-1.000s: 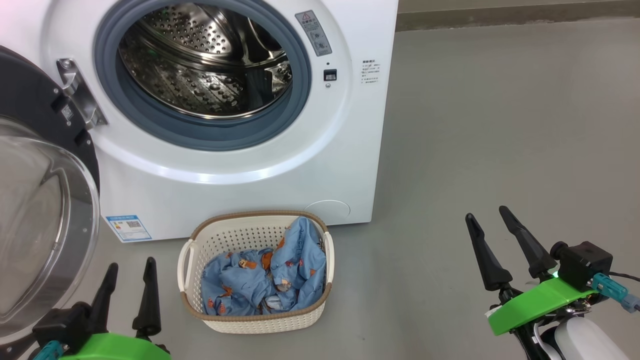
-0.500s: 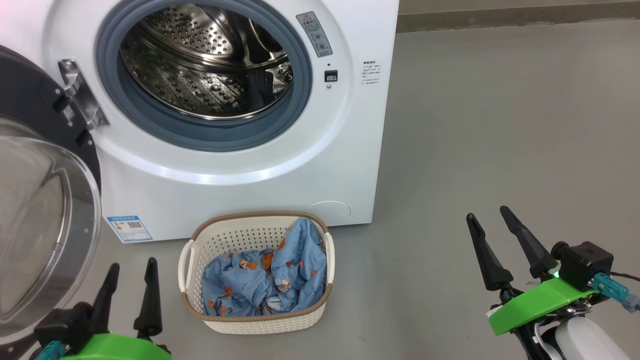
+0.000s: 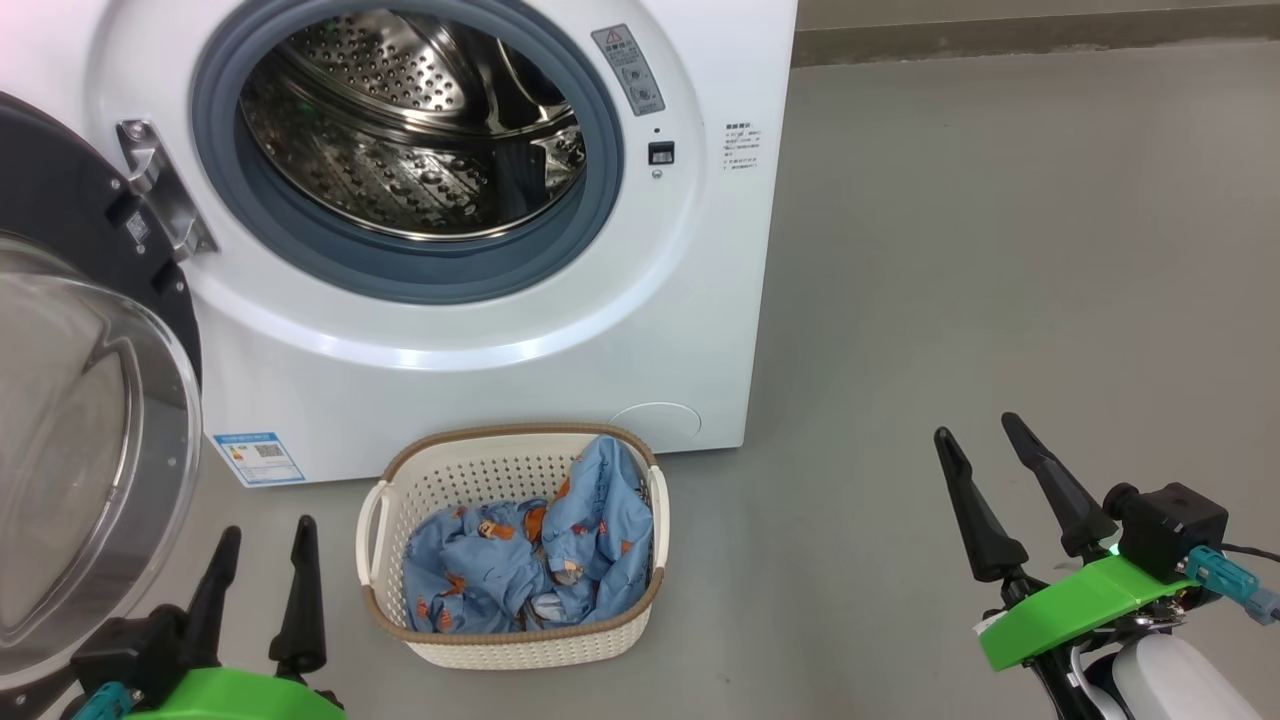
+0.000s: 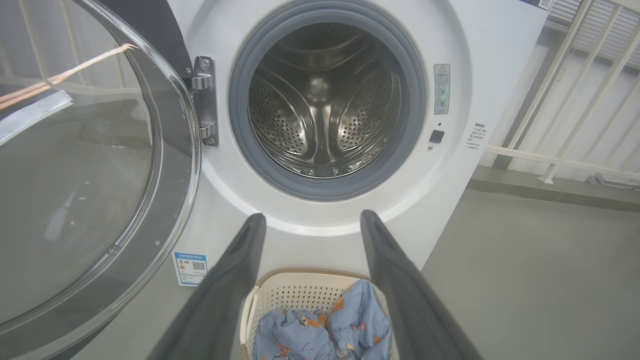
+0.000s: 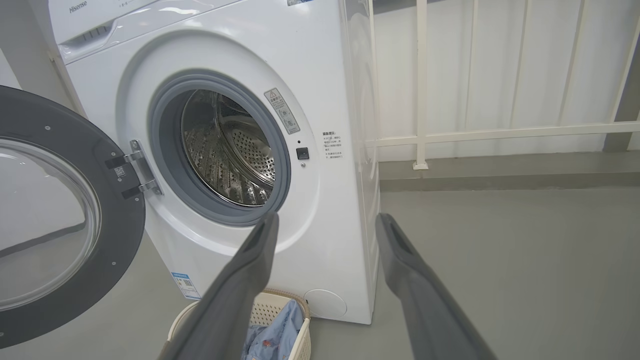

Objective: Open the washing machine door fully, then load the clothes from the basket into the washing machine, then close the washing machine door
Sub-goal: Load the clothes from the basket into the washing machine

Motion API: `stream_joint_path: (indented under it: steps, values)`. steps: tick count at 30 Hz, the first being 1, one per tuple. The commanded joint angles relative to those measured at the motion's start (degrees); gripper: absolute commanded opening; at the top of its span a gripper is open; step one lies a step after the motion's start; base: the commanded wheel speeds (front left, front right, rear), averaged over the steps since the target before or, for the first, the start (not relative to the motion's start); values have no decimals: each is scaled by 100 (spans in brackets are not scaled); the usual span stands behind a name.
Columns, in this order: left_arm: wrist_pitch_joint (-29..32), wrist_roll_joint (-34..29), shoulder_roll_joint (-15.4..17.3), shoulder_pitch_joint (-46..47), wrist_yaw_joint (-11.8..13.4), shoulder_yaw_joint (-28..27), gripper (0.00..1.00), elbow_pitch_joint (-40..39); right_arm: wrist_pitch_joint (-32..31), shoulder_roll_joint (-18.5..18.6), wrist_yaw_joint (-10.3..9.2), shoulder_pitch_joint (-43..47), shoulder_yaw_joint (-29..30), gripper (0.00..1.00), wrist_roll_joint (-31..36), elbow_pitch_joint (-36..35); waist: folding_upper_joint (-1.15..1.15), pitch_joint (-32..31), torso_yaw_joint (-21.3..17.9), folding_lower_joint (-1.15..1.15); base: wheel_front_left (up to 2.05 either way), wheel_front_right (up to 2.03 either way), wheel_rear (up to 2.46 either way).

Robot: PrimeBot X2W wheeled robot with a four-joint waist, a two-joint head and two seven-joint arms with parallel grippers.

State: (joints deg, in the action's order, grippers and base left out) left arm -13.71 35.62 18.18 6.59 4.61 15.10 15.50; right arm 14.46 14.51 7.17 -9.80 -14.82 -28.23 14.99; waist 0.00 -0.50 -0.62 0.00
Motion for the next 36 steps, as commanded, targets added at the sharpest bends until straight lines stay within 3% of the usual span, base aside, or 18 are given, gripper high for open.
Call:
stream_joint_path:
  steps: [1, 21, 36]
  values:
    - [-72, -67, 169, 112, 32, -188, 100, -158, 54, 88, 32, -85, -97, 100, 6, -122, 0, 2, 1, 0, 0, 0, 0]
    - [-55, -16, 203, 117, 56, -130, 100, -179, 54, 62, 32, -84, -62, 100, 7, -119, 0, 6, 8, 0, 3, -3, 0]
    - [-40, 35, 242, 135, 73, -102, 100, -172, 54, 40, 32, -70, -59, 100, -1, -111, 0, -7, 19, 0, 104, -104, 0]
